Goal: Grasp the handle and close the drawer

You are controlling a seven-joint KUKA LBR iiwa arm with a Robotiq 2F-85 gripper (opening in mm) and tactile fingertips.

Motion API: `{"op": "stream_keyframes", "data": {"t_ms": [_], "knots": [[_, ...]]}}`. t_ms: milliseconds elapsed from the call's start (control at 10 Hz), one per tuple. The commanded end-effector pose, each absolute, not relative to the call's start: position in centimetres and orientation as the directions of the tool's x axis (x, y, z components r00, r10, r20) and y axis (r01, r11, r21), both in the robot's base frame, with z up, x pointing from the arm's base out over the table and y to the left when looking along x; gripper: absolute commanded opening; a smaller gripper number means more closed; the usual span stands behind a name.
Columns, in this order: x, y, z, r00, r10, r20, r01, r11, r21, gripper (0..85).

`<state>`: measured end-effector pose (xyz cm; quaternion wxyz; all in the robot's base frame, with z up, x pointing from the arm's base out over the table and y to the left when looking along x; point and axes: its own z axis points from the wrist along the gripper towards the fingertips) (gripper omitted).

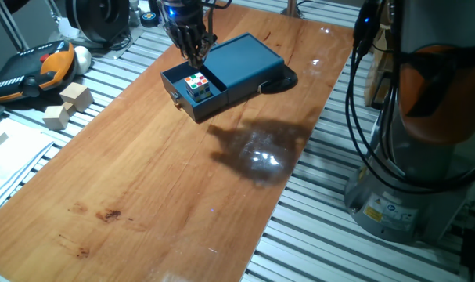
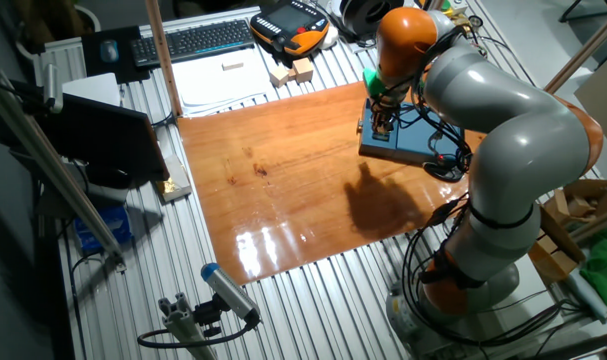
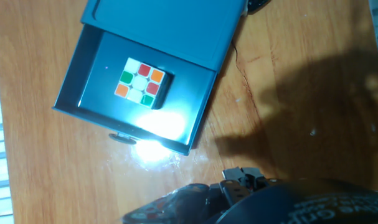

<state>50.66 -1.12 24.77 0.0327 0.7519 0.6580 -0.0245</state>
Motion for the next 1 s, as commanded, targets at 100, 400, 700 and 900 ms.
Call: {"op": "stream_keyframes", "data": {"t_ms": [100,400,700,900], "knots": [[50.7,-1.1,24.7,0.13,0.987,-0.091,0.992,-0.13,0.003,2.0],[51.6,-0.9,23.9,0.146,0.986,-0.079,0.989,-0.146,0.008,2.0],[53.2,-0.6,22.5,0.181,0.982,-0.051,0.983,-0.181,0.01,2.0],[54.4,-0.3,20.9,0.192,0.98,-0.052,0.981,-0.191,0.012,2.0]]}}
